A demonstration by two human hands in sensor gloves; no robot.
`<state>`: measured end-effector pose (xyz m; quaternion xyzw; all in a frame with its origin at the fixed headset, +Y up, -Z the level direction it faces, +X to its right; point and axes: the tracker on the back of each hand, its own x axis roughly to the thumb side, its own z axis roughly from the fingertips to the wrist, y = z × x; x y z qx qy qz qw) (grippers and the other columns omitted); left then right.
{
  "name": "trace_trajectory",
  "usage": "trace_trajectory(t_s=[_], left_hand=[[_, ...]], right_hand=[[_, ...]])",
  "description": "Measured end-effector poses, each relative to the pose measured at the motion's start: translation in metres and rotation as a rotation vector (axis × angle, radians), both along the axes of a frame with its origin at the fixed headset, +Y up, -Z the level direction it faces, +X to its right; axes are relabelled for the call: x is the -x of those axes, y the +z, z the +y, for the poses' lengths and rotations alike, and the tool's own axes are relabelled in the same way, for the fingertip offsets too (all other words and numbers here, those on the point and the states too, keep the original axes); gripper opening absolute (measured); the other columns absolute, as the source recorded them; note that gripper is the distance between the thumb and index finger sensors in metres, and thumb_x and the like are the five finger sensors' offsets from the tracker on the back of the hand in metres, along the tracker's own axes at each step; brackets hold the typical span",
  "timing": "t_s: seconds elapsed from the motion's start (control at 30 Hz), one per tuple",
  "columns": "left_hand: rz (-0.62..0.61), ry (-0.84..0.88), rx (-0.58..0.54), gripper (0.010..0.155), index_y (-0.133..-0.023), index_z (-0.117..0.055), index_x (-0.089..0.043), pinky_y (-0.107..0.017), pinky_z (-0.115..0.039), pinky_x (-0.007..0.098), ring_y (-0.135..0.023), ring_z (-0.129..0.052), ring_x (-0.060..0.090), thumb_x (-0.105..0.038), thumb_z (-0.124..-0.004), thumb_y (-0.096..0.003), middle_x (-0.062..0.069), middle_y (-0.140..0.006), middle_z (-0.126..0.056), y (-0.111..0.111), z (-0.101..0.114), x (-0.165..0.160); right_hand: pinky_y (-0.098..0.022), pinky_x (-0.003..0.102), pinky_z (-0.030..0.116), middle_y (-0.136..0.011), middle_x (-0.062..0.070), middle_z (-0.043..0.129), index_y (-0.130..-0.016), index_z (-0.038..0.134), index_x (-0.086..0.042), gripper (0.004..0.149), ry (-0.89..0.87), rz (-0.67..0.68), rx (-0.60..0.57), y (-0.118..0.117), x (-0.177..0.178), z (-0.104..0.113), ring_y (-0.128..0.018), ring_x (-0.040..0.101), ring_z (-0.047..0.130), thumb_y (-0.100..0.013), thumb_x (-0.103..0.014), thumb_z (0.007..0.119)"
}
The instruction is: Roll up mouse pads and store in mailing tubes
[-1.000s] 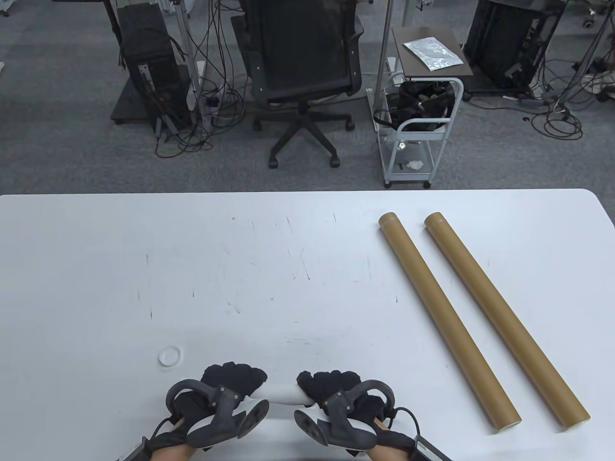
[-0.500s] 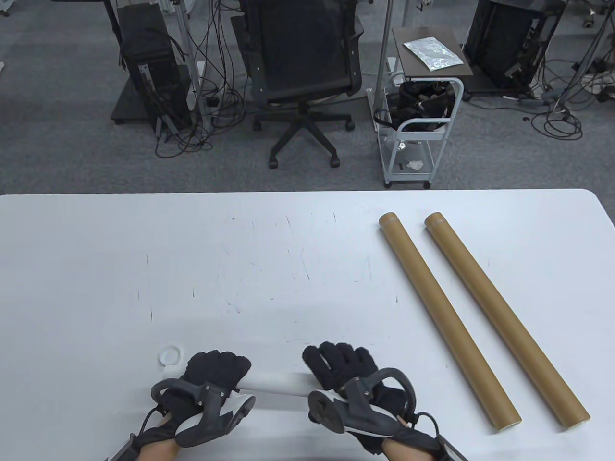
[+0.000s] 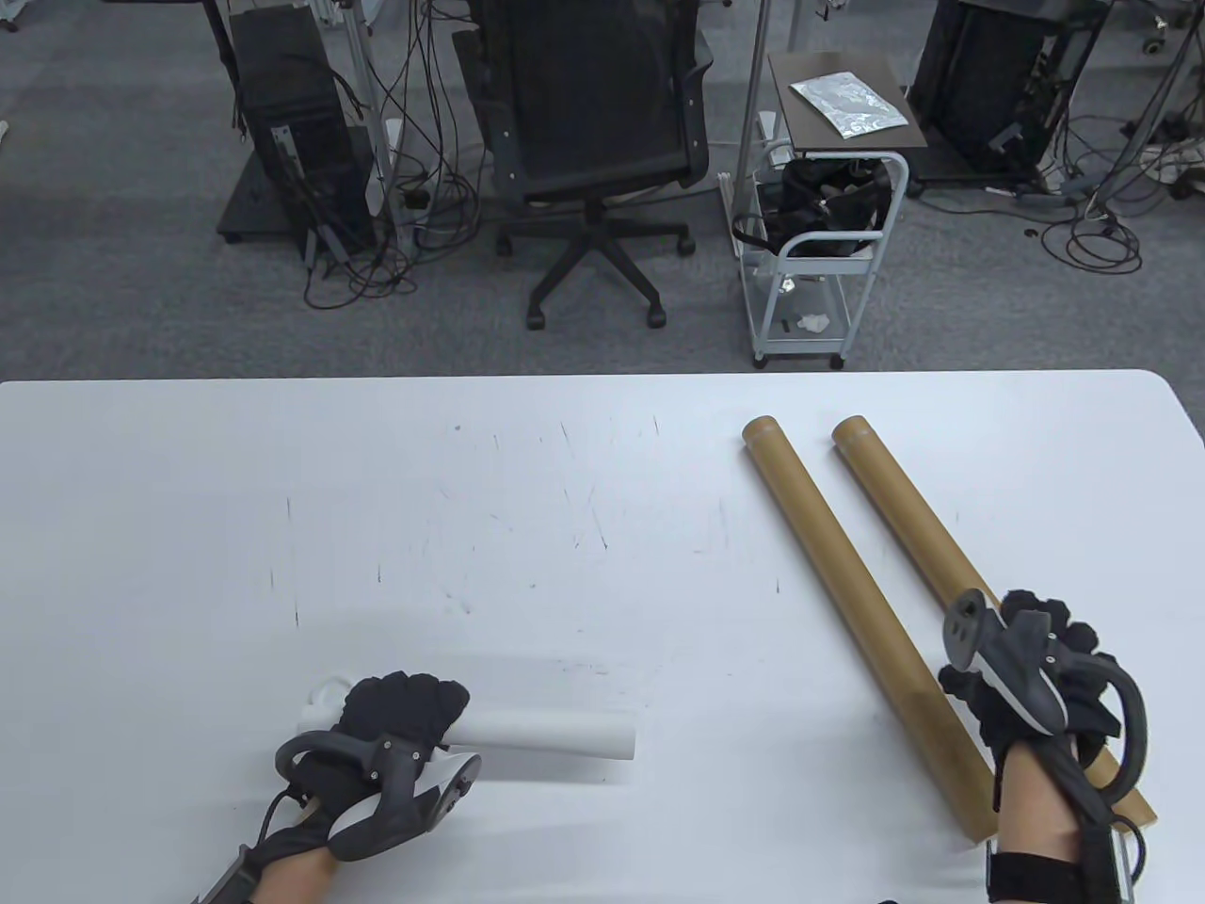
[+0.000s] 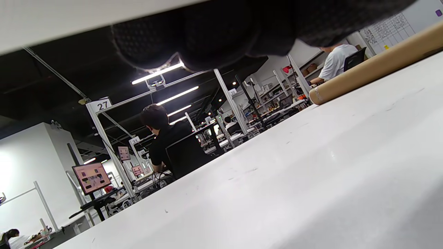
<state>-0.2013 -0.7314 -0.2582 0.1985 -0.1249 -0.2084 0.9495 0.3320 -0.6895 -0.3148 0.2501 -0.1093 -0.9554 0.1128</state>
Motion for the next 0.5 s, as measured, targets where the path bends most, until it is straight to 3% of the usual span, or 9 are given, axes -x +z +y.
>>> trace_trajectory(t_s=[0.07,0.13,0.23,0.5], left_hand=[[0.002,-0.005,-0.001,0.038,-0.075,-0.071,-0.042,-0.054,-0.085,0.027,-0.052,-0.094,0.001,-0.054,-0.079,-0.0398,-0.018,-0.061,-0.089,-0.001,0.000,0.000],[0.000,-0.003,0.001,0.038,-0.075,-0.071,-0.043,-0.054,-0.085,0.027,-0.052,-0.094,0.001,-0.054,-0.079,-0.0397,-0.018,-0.061,-0.089,-0.001,0.000,0.000],[-0.004,0.002,0.001,0.038,-0.075,-0.071,-0.043,-0.055,-0.085,0.027,-0.052,-0.094,0.001,-0.054,-0.079,-0.0398,-0.018,-0.061,-0.089,0.000,-0.001,0.001],[0.013,-0.008,0.015,0.038,-0.074,-0.071,-0.042,-0.054,-0.085,0.027,-0.051,-0.095,0.001,-0.054,-0.080,-0.0393,-0.018,-0.060,-0.089,-0.003,-0.002,0.002]], right_hand=[[-0.074,0.061,0.052,-0.117,0.017,0.036,-0.110,0.022,-0.016,0.103,-0.149,-0.073,0.122,0.000,-0.018,-0.015,-0.103,0.048,0.047,-0.032,-0.059,0.072],[-0.074,0.062,0.049,-0.117,0.015,0.030,-0.110,0.016,-0.017,0.103,-0.216,-0.115,0.135,0.000,-0.029,-0.023,-0.104,0.048,0.042,-0.034,-0.057,0.073],[-0.073,0.063,0.052,-0.117,0.016,0.034,-0.110,0.019,-0.016,0.102,-0.161,-0.135,0.103,-0.005,-0.045,-0.028,-0.104,0.048,0.046,-0.034,-0.055,0.075],[-0.071,0.061,0.057,-0.115,0.012,0.042,-0.110,0.023,-0.015,0.101,-0.251,-0.230,0.261,-0.024,-0.077,-0.061,-0.102,0.043,0.056,-0.033,-0.055,0.076]])
